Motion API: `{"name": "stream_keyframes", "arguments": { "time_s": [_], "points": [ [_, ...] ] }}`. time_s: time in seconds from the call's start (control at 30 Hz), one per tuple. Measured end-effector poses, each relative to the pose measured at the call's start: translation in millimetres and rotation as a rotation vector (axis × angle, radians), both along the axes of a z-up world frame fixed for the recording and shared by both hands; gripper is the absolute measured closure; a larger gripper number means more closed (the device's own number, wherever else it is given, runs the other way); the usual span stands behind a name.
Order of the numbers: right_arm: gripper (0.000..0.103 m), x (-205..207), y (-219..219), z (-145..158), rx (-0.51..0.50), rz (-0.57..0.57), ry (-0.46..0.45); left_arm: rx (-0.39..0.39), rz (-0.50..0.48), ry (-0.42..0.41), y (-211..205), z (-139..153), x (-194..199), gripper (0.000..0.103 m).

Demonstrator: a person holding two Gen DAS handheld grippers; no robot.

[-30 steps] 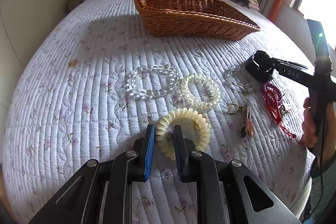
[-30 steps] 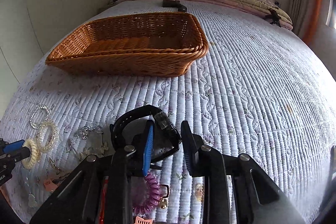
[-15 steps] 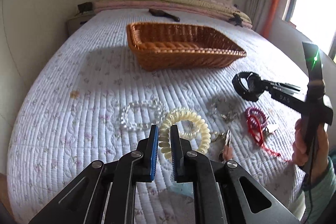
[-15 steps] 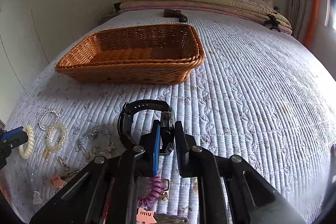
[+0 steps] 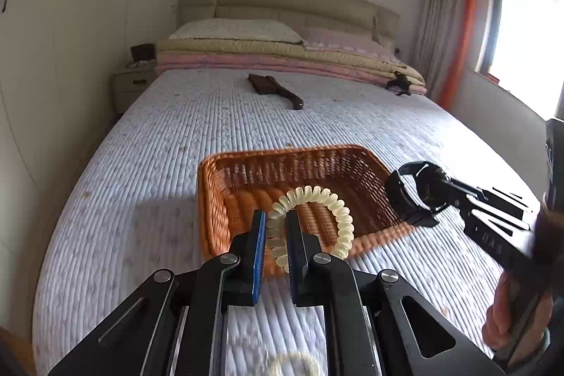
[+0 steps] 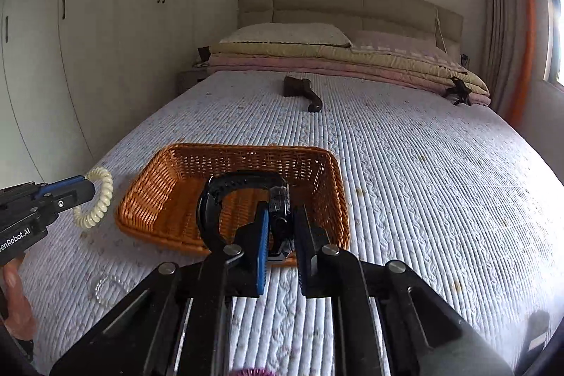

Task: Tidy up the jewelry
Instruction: 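Carry hair tie and watch into the wicker basket and open both tools, then withdraw both tools back toward the remaining jewelry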

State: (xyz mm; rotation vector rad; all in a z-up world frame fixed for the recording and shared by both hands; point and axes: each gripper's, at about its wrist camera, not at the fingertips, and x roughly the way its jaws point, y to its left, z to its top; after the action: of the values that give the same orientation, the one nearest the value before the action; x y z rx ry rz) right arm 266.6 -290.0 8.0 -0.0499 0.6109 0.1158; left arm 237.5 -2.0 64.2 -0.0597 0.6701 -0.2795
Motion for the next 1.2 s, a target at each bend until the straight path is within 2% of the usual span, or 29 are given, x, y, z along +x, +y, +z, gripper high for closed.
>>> {"name": "stream_keyframes", "arguments": {
  "time_s": [0.1,0.2,0.27,0.53,0.6,0.63,0.67,0.73,0.9,1.0,1.1,1.17,1.2],
  "points": [
    [0.087,38,2,-14,0.022,-0.017,0.058,0.006,0.04,0.042,-6,-12,45,0.092],
    [0.087,64,3,-32,0.041,-0.028,0.121,-0.02,0.057,0.122,-8,-32,77,0.092],
    [0.087,75,2,-44,0.056,-0.043,0.159,-0.005,0.072,0.155,-12,-46,91,0.092],
    [0.087,99,0,-82,0.069,-0.061,0.258,0.007,0.087,0.233,-21,-76,113,0.09],
    [0.087,99,-1,-86,0.083,-0.06,0.268,-0.021,0.077,0.249,-19,-81,113,0.089],
    [0.087,99,-2,-85,0.093,-0.058,0.267,-0.029,0.078,0.257,-18,-84,113,0.087],
    [0.086,97,-3,-83,0.1,-0.054,0.261,-0.034,0.087,0.259,-16,-84,112,0.08],
    [0.085,90,-4,-74,0.096,-0.053,0.231,-0.037,0.086,0.243,-14,-81,108,0.069],
    [0.085,62,-7,-41,0.11,-0.039,0.149,-0.05,0.054,0.172,-7,-55,79,0.066],
    [0.084,31,-13,-19,0.14,-0.025,0.091,-0.071,0.036,0.114,1,-32,53,0.062],
    [0.07,1,-19,-1,0.146,-0.027,0.029,-0.093,0.021,0.038,9,-6,18,0.057],
    [0.057,-24,-23,9,0.15,-0.018,-0.021,-0.097,0.005,-0.027,11,13,-12,0.056],
    [0.057,-35,-24,13,0.152,-0.011,-0.042,-0.1,-0.003,-0.048,12,19,-24,0.056]
  ]
}}
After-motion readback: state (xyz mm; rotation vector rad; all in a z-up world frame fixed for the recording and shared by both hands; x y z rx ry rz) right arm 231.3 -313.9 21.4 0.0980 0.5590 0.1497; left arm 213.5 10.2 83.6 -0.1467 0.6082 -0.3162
